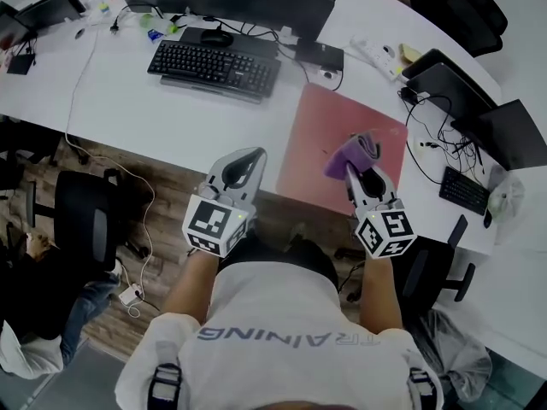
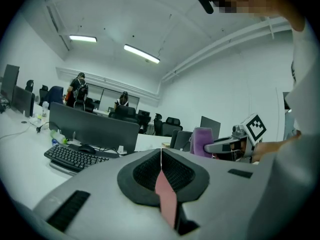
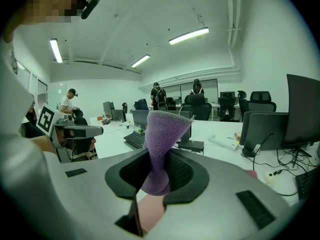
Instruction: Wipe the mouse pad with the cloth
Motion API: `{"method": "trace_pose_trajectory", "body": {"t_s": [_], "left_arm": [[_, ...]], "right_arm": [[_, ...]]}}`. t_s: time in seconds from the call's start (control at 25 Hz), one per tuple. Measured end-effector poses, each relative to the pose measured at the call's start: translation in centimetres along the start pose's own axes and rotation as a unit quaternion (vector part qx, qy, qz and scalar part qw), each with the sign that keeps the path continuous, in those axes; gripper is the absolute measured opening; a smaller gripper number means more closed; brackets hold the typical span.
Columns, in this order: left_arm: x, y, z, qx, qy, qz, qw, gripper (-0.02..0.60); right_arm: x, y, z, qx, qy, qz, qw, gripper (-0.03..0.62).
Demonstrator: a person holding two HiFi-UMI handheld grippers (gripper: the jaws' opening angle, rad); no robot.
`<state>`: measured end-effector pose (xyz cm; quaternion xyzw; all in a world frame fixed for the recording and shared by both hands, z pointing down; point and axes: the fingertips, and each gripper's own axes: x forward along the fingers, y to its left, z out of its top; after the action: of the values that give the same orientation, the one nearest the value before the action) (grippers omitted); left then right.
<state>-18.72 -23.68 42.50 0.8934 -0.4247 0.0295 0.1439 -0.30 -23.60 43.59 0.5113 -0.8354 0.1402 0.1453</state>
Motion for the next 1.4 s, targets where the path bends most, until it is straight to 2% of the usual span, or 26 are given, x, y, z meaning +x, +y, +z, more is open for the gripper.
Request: {"method": "trace_pose_trajectory", "body": {"t_s": [0.24,0.52,0.76,0.96,1.16,1.4], "left_arm": [[2.2,0.7,0.0,-0.003,0.004,0.012,0.9999,0.032],[4.8,0.1,-0.4,-0.003,0.017,0.055,0.9983,0.032],[7.9,-0.2,-1.5,-0.010,0.029,0.091,0.9954,0.032],[9.4,-0.6,-3.3,-0.021,0.046,0.112,0.9924,0.032],[9.8,0.1,-4.9,-0.037,0.061,0.137,0.9880,0.032],[9.5,1.1,-5.6,-0.045,0.061,0.165,0.9835,0.032]], "right_arm": [[2.7,-1.6,-0.7,0.009,0.017,0.021,1.000,0.103],[7.0,-5.2,-2.7,0.037,0.055,0.080,0.995,0.103],[13.3,-7.0,-4.0,0.061,0.086,0.136,0.985,0.103],[19.3,-6.7,-7.0,0.094,0.136,0.174,0.971,0.103],[25.2,-7.0,-10.2,0.106,0.169,0.179,0.963,0.101],[29.4,-6.7,-13.0,0.108,0.206,0.182,0.955,0.101]]}}
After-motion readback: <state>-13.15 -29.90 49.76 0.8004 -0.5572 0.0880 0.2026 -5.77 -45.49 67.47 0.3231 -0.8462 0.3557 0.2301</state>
